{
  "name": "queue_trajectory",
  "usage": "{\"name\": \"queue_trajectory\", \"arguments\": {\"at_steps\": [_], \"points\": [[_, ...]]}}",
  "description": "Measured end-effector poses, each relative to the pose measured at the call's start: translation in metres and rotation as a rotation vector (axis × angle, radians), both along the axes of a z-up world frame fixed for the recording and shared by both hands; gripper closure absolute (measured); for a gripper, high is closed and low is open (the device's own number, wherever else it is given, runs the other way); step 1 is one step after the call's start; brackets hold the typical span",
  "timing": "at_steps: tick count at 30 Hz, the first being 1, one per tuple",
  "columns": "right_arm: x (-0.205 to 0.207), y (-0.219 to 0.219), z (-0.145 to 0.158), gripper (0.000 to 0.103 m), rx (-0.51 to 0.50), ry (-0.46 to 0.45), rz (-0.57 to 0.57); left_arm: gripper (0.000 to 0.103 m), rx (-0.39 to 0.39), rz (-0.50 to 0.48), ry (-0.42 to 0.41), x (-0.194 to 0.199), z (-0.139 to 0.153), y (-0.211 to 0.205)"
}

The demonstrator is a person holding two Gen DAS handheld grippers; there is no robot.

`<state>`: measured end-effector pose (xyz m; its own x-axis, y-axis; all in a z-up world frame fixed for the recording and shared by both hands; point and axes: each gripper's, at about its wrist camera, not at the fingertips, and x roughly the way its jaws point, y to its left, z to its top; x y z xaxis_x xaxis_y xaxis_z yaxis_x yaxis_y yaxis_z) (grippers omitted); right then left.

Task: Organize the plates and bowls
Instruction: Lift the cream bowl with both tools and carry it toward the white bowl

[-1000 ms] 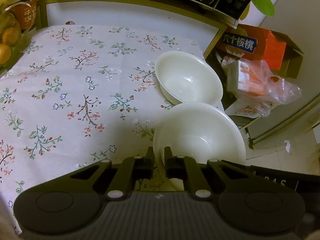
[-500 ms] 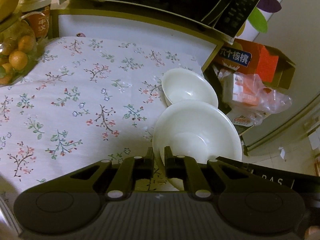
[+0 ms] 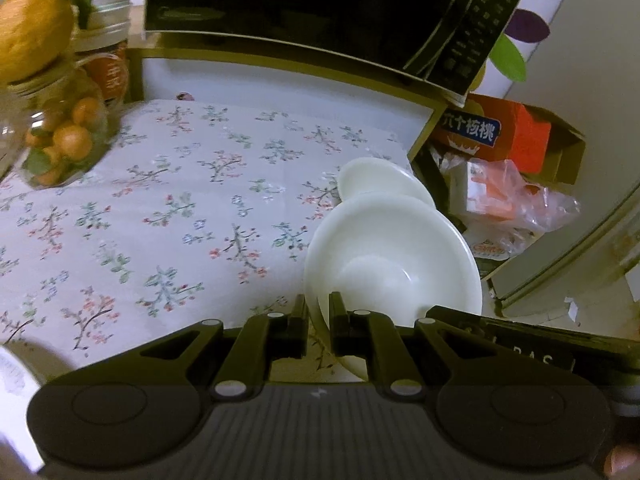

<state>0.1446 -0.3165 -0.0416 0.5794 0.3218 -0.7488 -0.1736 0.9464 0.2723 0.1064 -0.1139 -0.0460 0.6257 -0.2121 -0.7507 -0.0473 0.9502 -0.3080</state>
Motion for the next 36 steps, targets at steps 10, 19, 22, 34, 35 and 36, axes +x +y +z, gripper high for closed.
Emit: {"name": "queue_trajectory", "arguments": {"at_steps": [10, 19, 22, 34, 35, 36], "points": [[-0.034, 0.034, 0.01, 0.091, -0.024, -0.048, 0.125, 0.094, 0.002, 0.082, -0.005, -0.042, 0.009, 0.033], [-0.063, 0.065, 0.014, 0.09, -0.02, -0.062, 0.23, 0.094, 0.042, 0.132, -0.016, -0.082, 0.016, 0.057], [-0.07, 0.074, 0.012, 0.089, -0.032, -0.052, 0.266, 0.094, 0.049, 0.141, -0.001, -0.092, 0.015, 0.063], [-0.093, 0.089, 0.0, 0.087, -0.079, -0.023, 0.363, 0.093, 0.039, 0.137, 0.054, -0.113, 0.001, 0.071], [-0.094, 0.089, -0.001, 0.087, -0.08, -0.019, 0.371, 0.093, 0.033, 0.137, 0.056, -0.114, 0.0, 0.072], [-0.095, 0.089, -0.001, 0.087, -0.079, -0.017, 0.376, 0.093, 0.027, 0.136, 0.058, -0.115, -0.001, 0.073]]}}
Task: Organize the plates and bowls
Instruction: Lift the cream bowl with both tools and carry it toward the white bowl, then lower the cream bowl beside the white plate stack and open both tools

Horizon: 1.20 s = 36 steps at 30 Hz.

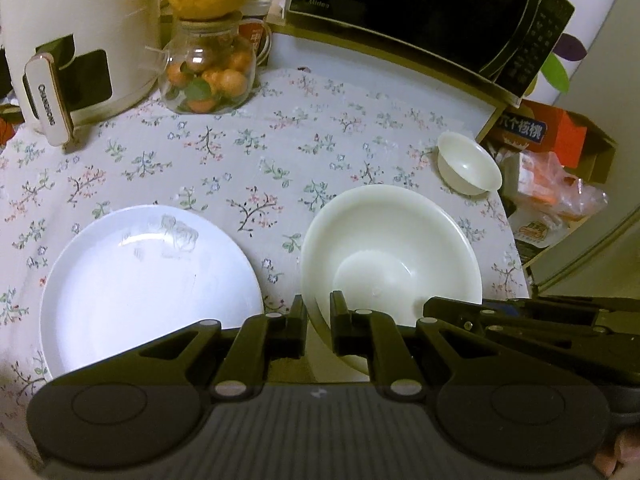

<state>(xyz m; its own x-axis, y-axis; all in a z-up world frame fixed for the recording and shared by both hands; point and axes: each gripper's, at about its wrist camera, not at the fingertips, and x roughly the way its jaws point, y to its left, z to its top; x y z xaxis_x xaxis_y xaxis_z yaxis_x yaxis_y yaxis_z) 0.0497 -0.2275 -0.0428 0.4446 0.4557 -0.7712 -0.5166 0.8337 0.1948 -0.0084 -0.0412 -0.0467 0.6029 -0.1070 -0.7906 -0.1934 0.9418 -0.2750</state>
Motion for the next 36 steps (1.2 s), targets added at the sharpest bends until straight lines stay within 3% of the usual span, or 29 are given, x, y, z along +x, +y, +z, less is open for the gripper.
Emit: {"name": "queue_trajectory", "arguments": {"at_steps": [24, 36], "points": [[-0.011, 0.003, -0.017, 0.086, -0.098, 0.024, 0.057, 0.087, 0.132, -0.054, 0.046, -0.008, -0.022, -0.023], [-0.011, 0.006, -0.022, 0.085, -0.141, 0.024, 0.068, 0.085, 0.137, -0.063, 0.066, -0.003, -0.033, -0.027]]}}
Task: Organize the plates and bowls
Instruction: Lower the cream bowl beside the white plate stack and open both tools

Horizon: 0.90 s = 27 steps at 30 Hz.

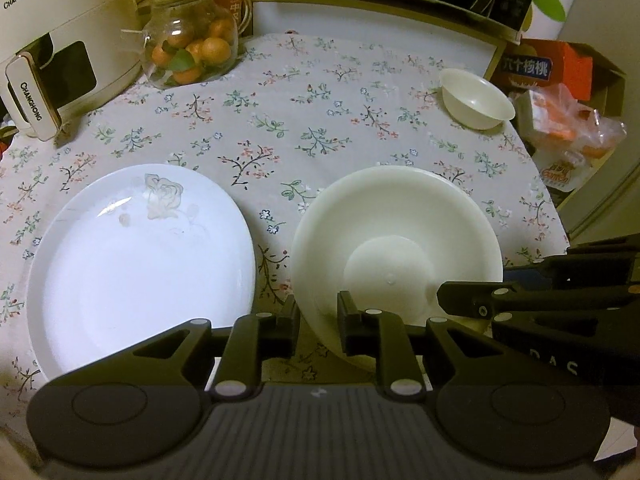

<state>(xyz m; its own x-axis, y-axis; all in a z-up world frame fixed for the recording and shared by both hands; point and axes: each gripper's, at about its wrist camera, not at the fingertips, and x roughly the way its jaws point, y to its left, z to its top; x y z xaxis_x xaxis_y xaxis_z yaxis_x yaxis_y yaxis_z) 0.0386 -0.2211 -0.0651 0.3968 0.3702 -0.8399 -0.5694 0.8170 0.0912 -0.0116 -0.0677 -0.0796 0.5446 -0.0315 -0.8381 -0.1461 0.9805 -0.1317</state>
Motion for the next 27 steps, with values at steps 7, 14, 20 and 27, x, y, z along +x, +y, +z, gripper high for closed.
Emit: {"name": "queue_trajectory", "arguments": {"at_steps": [7, 14, 20, 27], "points": [[-0.0012, -0.0015, 0.0019, 0.085, -0.012, -0.017, 0.005, 0.083, -0.006, -0.01, 0.006, 0.0024, -0.0011, -0.0002], [-0.0027, 0.0, 0.0019, 0.082, -0.018, -0.021, 0.003, 0.078, -0.008, -0.012, 0.008, 0.0024, -0.0024, 0.0005], [-0.0023, -0.0009, 0.0034, 0.068, -0.033, -0.043, -0.002, 0.076, -0.01, -0.007, 0.009, 0.0024, -0.0018, 0.0036], [0.0019, -0.0077, 0.0049, 0.066, -0.03, -0.048, -0.026, 0.07, -0.02, -0.004, 0.005, 0.002, 0.0022, 0.0055]]}}
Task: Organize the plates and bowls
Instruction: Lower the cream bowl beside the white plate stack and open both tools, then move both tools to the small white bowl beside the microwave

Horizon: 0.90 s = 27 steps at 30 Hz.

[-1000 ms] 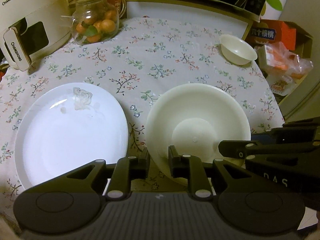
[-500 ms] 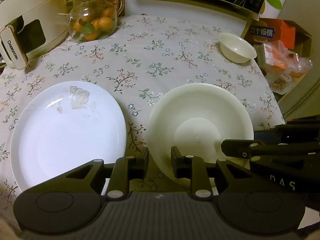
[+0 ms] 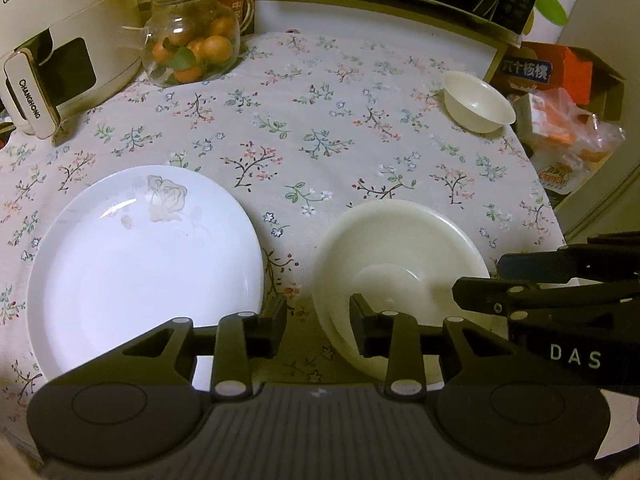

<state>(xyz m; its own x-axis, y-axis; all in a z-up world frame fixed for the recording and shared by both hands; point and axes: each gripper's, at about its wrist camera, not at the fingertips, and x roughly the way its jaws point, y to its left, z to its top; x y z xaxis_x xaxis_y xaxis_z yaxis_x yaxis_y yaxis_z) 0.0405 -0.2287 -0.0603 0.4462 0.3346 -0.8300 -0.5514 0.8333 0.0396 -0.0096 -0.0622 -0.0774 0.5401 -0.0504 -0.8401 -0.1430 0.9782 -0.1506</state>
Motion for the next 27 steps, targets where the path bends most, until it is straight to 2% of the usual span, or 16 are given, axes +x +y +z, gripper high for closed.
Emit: {"name": "queue_trajectory", "arguments": {"at_steps": [6, 17, 27], "points": [[0.0, -0.002, 0.004, 0.063, 0.013, -0.006, -0.004, 0.061, -0.013, -0.007, -0.01, -0.002, 0.006, 0.003], [0.002, -0.006, 0.005, 0.061, 0.023, -0.01, -0.025, 0.056, -0.046, -0.016, -0.026, -0.002, 0.012, 0.006], [0.008, -0.013, 0.01, 0.061, 0.047, -0.028, -0.08, 0.056, -0.056, -0.013, -0.092, 0.006, 0.028, 0.012]]}}
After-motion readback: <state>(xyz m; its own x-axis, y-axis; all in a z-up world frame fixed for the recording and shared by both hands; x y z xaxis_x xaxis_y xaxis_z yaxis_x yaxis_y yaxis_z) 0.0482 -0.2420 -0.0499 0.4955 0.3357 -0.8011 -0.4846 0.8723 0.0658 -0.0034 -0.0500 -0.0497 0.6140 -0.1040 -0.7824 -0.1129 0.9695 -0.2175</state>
